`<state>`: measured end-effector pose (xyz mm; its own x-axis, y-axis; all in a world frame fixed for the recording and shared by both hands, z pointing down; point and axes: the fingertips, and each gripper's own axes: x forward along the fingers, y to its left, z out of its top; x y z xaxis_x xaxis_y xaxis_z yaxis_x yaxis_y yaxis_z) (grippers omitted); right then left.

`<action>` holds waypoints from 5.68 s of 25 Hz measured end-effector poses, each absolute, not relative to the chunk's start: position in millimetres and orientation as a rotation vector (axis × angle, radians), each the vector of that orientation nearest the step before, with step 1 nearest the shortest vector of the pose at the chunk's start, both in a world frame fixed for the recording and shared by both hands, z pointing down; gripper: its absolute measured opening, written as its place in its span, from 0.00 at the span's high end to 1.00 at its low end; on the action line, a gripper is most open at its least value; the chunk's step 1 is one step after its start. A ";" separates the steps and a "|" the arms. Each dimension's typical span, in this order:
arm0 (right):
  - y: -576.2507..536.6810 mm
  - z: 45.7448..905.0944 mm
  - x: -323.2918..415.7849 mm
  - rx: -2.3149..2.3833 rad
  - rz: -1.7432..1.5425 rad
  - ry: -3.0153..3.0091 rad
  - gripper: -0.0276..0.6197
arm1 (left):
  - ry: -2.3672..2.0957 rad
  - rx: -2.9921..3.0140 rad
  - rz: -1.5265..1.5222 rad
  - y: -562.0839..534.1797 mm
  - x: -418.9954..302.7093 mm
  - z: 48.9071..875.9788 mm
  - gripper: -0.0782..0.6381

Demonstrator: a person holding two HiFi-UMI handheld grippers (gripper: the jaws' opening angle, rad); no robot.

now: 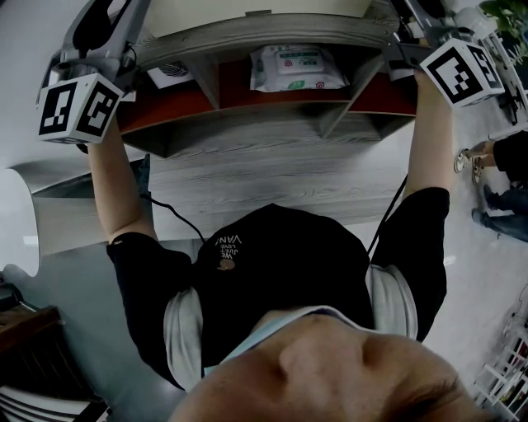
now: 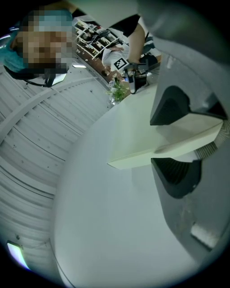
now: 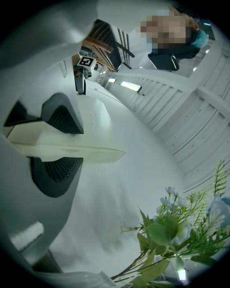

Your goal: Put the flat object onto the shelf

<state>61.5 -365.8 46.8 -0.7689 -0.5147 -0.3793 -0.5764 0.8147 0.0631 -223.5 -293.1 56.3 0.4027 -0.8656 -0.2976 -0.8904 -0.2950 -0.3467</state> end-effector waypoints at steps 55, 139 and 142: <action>-289.4 89.8 91.6 -0.880 0.192 2.593 0.87 | 1.530 -2.272 0.218 -225.9 -217.2 102.1 0.71; -171.9 376.9 85.1 -1.260 -0.528 2.564 0.96 | 1.609 -2.793 0.135 -143.8 -163.9 355.0 0.89; -168.6 384.5 81.2 -1.263 -0.543 2.579 0.96 | 1.613 -2.828 0.124 -140.9 -161.2 368.5 0.89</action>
<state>81.2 -168.6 384.5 -0.6067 -0.7942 -0.0331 -0.7134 0.5623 -0.4182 -161.2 -140.9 368.5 0.5084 -0.8611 -0.0084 -0.8522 -0.5045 0.1384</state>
